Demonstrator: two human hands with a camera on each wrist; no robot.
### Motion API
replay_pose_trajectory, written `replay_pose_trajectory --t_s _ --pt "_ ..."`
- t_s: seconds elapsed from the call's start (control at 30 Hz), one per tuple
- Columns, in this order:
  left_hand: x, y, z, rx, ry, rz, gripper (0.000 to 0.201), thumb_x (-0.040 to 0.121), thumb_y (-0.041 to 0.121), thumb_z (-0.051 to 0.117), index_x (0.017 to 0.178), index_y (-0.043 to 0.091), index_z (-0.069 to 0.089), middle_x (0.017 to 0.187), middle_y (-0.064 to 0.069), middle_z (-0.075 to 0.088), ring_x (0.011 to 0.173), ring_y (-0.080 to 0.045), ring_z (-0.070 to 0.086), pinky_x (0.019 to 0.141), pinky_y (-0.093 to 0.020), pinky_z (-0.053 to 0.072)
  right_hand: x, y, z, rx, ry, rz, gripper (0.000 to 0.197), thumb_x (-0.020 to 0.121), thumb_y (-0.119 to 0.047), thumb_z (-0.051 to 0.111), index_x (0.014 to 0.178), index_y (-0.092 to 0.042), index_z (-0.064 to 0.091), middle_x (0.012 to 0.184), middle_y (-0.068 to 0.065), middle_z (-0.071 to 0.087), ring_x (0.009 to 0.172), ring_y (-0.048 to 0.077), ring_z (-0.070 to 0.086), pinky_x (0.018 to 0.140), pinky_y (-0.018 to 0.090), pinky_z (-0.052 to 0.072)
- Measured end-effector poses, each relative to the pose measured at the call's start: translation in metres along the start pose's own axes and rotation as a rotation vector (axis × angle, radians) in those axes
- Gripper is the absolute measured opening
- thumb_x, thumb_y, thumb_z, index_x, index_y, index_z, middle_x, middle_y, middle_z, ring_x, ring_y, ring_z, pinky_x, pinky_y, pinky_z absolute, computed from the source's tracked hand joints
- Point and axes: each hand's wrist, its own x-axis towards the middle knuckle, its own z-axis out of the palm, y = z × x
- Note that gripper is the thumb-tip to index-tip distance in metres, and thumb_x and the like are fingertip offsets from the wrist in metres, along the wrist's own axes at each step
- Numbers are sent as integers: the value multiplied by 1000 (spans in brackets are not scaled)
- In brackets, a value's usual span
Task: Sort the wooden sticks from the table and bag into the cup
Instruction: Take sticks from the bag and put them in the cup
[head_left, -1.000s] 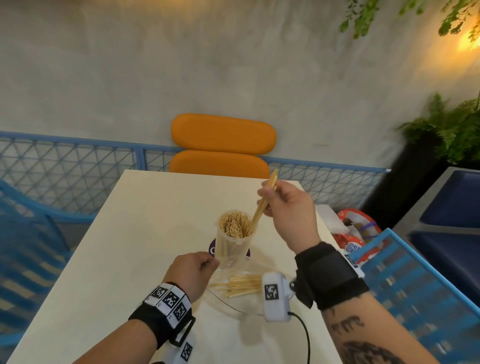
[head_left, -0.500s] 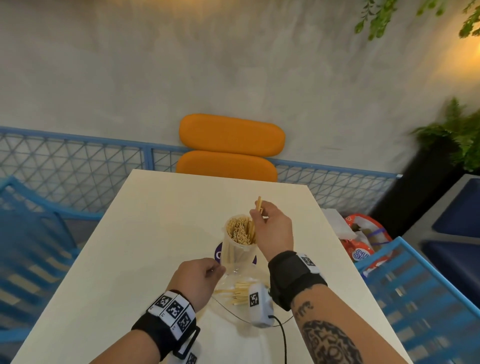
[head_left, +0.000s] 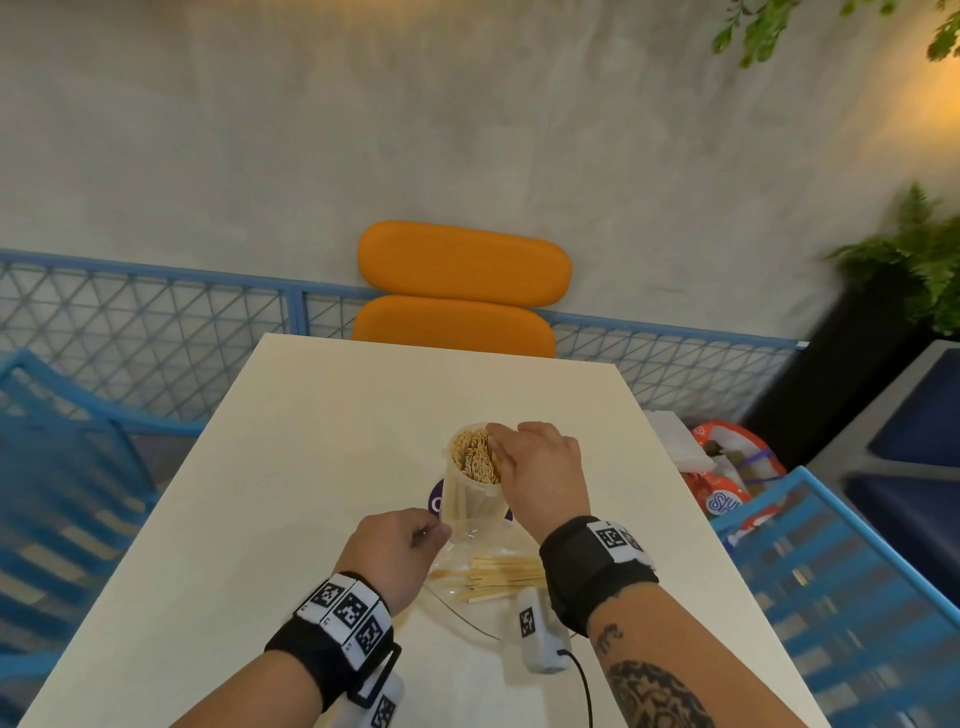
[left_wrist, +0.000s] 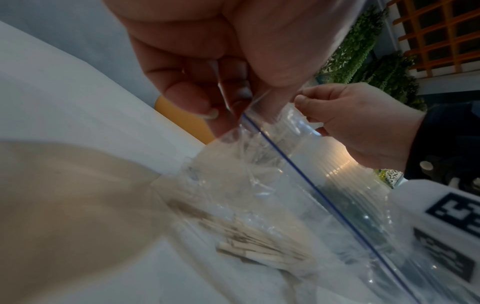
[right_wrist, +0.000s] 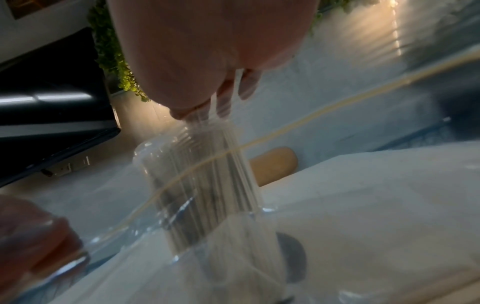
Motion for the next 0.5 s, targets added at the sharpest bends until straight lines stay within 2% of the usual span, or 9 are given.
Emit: replay_pose_trajectory --t_s 0.07,0.13,0.2,0.27,0.37,0.43,0.5 --pt "0 1 0 10 -8 -7 35 96 49 56 64 36 56 62 9 59 59 -5 53 59 -22 40 -6 2 1 -32 -55 22 35 104 -32 44 133 -30 62 124 -6 69 138 19 41 101 41 29" --pt "-1 0 1 7 4 -9 37 96 48 57 61 35 55 58 9 56 57 -5 51 58 -22 39 -11 3 0 -25 -145 38 42 106 -37 33 145 -30 49 146 -12 52 149 16 22 110 41 22" --pt "-1 0 2 -1 19 -10 40 95 48 58 58 35 52 55 8 53 55 -5 49 58 -22 38 -17 4 0 1 -199 30 49 107 -39 25 154 -30 33 159 -14 32 153 13 9 116 40 15" --pt "-1 0 3 -4 22 -11 43 95 47 59 55 35 49 52 9 51 54 -5 48 57 -22 37 -23 5 0 11 -228 18 55 105 -45 17 158 -29 24 164 -13 21 153 11 1 120 40 11" --pt "-1 0 2 3 29 -8 44 95 48 59 55 34 49 52 8 50 54 -7 48 57 -23 37 -30 5 3 -38 -266 -22 68 98 -55 3 155 -30 31 163 -16 24 154 11 -2 122 41 8" --pt "-1 0 2 21 24 -2 40 95 48 58 58 34 51 56 8 53 57 -6 50 58 -22 38 -30 6 -1 -13 -208 -29 59 103 -51 11 156 -28 27 162 -14 26 154 13 0 121 43 13" --pt "-2 0 2 24 21 2 38 96 48 58 60 35 52 58 8 55 59 -5 51 59 -22 38 -29 5 -5 11 -168 -58 55 106 -45 19 158 -29 17 164 -13 20 154 13 1 119 42 14"
